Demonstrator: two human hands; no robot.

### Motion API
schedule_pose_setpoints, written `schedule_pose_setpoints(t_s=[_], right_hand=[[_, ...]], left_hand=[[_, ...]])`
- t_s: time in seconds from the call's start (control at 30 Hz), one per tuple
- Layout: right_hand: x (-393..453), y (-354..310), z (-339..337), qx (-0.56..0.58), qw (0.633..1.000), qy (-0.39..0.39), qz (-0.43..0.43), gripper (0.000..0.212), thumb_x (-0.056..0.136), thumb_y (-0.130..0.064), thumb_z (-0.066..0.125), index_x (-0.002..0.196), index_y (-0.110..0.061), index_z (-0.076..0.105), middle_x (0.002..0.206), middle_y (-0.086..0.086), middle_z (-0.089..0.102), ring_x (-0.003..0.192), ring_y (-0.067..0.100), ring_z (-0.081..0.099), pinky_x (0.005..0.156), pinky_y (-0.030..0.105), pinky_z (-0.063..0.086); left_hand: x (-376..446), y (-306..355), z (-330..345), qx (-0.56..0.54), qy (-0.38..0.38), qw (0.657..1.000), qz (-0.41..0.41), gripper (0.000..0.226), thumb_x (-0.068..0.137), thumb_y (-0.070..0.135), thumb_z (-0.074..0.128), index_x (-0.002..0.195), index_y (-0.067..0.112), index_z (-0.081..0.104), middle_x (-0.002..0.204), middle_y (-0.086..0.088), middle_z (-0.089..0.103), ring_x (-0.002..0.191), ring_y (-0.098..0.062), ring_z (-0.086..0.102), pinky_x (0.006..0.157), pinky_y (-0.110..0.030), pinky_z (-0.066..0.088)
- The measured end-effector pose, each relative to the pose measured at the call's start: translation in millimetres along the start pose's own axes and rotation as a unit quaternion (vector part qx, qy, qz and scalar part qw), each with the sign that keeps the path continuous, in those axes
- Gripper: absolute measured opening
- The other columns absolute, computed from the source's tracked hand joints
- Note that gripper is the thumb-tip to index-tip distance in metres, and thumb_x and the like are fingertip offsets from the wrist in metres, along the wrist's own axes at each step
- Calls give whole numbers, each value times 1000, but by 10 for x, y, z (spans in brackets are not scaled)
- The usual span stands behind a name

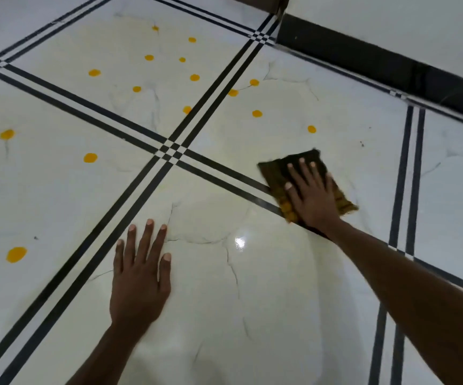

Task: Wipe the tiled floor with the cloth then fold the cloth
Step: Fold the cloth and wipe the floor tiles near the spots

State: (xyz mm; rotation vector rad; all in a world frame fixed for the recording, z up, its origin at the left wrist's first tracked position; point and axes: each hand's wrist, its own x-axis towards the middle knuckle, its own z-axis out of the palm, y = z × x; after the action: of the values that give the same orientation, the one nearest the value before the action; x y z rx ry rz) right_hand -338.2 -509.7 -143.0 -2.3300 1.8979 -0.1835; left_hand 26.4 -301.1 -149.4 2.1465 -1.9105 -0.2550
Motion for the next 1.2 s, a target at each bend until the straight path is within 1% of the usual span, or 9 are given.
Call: schedule_pose_setpoints(t_s=[0.17, 0.33, 0.47, 0.57, 0.7, 0.83, 1.03, 1.1, 1.2], right_hand=[[664, -245, -52, 39, 986, -41, 156, 63, 109, -51, 21, 167, -30, 12, 177, 8, 2, 162, 35, -3, 124, 70, -5], [304, -1372, 238, -8, 980, -64, -189, 66, 104, -56, 13, 165, -33, 22, 176, 3, 13, 163, 32, 6, 126, 69, 4], [-200, -1002, 166, 9, 934, -84, -346, 58, 108, -54, 34, 163, -37, 27, 175, -5, 16, 164, 21, 5, 131, 55, -3], [127, -409, 135, 9, 992, -2, -130, 59, 105, -57, 34, 161, -37, 34, 172, 1, 28, 161, 27, 20, 127, 64, 15], [802, -632, 101, 42, 991, -40, 121, 64, 107, -52, 22, 166, -29, 17, 176, 10, 7, 162, 37, 1, 123, 72, -2], [513, -1470, 356, 6, 995, -6, -99, 62, 105, -49, 24, 160, -26, 39, 170, 13, 31, 158, 41, 25, 119, 76, 19], [-715, -1109, 216, -17, 926, -100, -364, 58, 111, -52, 28, 165, -38, 15, 176, -6, 5, 163, 21, -7, 130, 56, -9], [-789, -712, 183, -11, 964, -75, -257, 59, 109, -56, 26, 165, -39, 18, 176, -6, 7, 164, 21, -3, 129, 62, 0], [-881, -523, 163, 44, 995, -9, 85, 68, 104, -60, 20, 165, -31, 25, 175, 4, 17, 163, 30, 9, 127, 67, 7]], left_hand=[[-8, 4, 11, -4, 2, 1000, -5, 62, 105, 39, 30, 165, 29, 19, 175, 4, 10, 163, -23, 0, 130, -55, 13], [-6, -16, -5, 13, -10, 1000, -1, 61, 106, 40, 28, 165, 29, 17, 175, 3, 9, 163, -23, -2, 130, -55, 14], [-4, -18, 6, 15, -5, 1000, 0, 61, 107, 39, 28, 166, 29, 16, 175, 3, 8, 163, -23, -2, 130, -54, 14], [-1, -17, 35, 14, 0, 1000, -3, 61, 107, 38, 28, 166, 29, 16, 175, 4, 8, 163, -23, -2, 131, -53, 13], [-7, -23, 50, 14, 4, 1000, 0, 61, 107, 39, 27, 166, 30, 16, 175, 4, 8, 163, -22, -2, 131, -53, 12], [-9, -43, 43, 10, 4, 1000, 2, 60, 107, 40, 27, 165, 30, 16, 175, 5, 8, 163, -21, -3, 131, -53, 13], [-17, -67, 47, 10, 7, 1000, 10, 60, 108, 41, 25, 165, 30, 17, 175, 4, 9, 163, -22, -2, 131, -53, 13], [-24, -69, 55, 13, 4, 1000, 5, 59, 108, 42, 22, 166, 30, 15, 175, 4, 8, 163, -22, -2, 131, -53, 13], [-30, -47, 58, 10, -10, 1000, 0, 60, 108, 43, 19, 166, 29, 16, 175, 3, 9, 163, -25, -2, 131, -54, 11]])
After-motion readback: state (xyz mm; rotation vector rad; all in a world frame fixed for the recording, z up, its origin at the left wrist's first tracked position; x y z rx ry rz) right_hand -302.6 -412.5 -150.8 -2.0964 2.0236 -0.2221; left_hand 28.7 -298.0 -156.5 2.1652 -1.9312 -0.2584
